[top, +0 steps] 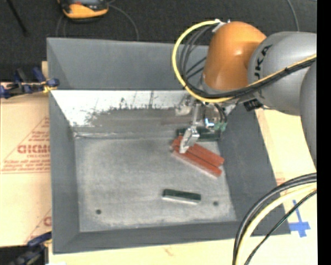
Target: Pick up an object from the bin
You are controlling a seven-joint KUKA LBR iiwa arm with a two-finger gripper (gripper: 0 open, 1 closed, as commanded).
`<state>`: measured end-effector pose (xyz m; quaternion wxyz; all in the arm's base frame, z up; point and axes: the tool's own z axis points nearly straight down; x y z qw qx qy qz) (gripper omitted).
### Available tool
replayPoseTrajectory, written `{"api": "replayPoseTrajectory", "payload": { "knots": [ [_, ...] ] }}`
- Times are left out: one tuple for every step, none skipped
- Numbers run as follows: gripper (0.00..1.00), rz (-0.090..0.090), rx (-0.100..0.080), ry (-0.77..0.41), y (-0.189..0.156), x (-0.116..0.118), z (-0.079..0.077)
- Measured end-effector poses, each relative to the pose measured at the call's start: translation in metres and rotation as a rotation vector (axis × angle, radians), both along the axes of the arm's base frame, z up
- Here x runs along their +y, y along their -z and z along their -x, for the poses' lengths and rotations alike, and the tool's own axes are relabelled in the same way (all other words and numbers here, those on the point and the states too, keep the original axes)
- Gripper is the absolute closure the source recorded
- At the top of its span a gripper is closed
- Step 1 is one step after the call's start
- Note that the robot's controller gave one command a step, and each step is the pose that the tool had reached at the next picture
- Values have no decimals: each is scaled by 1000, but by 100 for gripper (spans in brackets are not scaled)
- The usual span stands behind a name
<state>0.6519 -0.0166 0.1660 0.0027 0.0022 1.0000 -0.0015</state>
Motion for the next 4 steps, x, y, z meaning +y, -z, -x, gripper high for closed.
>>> {"api": "replayPoseTrajectory", "payload": {
  "knots": [
    [0, 0, 0, 0, 0, 0, 0],
    [0, -5, -5, 71, 34, -12, 10],
    [0, -7, -7, 118, 80, -30, -2],
    [100, -6, -7, 120, 71, -29, -1]
  ]
}}
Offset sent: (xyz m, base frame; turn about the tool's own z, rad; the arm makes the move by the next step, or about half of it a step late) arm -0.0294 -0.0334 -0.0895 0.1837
